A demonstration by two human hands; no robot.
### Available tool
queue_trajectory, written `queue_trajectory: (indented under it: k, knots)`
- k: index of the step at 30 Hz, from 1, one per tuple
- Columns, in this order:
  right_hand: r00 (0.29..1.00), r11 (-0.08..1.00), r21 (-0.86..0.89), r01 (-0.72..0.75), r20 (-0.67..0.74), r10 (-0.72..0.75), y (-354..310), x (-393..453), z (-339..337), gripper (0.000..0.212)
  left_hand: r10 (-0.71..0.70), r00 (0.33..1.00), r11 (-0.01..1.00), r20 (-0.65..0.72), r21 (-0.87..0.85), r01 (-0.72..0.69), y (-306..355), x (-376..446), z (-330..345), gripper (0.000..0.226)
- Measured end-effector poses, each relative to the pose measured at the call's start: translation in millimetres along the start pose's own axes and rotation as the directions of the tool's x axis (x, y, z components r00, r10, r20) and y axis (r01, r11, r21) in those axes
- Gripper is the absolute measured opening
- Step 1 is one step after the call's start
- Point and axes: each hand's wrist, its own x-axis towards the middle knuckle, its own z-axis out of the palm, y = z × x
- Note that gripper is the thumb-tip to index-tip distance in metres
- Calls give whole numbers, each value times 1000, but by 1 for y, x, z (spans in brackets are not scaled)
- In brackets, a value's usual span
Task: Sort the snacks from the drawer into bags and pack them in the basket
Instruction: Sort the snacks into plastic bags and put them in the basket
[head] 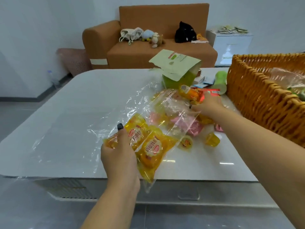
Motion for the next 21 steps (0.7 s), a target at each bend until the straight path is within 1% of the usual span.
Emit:
queue_trajectory:
  k: [2, 3, 5, 7, 8, 12, 13, 15, 18, 21]
  knots:
    - [999, 993, -121, -11, 42, 16, -7, 16, -3, 67, -14, 1000, 1000, 6, 1, 14, 3, 5, 0, 39]
    - [998, 987, -160, -8, 59, 18, -11, 24, -5, 73, -23, 1000, 1000, 12, 1, 23, 5, 8, 0, 37]
    - [999, 978, -200, 49, 27, -45, -21, 34, -11, 80, -26, 1000, 1000, 9, 7, 26, 8, 13, 0, 35]
    - [992, 974, -190, 125, -6, -128, -31, 40, -12, 77, -21, 1000, 1000, -1, 14, 21, 10, 18, -1, 34]
    - [989, 971, -191, 146, 20, -145, -37, 42, -11, 74, -29, 1000, 1000, -6, 8, 29, 11, 20, -1, 34]
    - [977, 952, -271, 141, 196, -89, -46, 58, 4, 68, -78, 997, 995, -4, -57, 78, 16, 27, -1, 32]
    - [975, 940, -304, 155, 202, -96, -48, 59, 7, 66, -90, 996, 993, 8, -74, 90, 16, 28, 0, 32]
    - [983, 951, -274, 142, 152, -103, -49, 60, 16, 58, -111, 993, 988, 34, -102, 114, 16, 27, 1, 31]
    - [986, 944, -285, 167, 49, -160, -50, 55, 21, 48, -128, 991, 984, 49, -115, 133, 16, 28, -3, 33]
    - [971, 945, -226, 236, 31, -235, -48, 39, 11, 46, -114, 991, 986, 65, -118, 121, 18, 29, -6, 33]
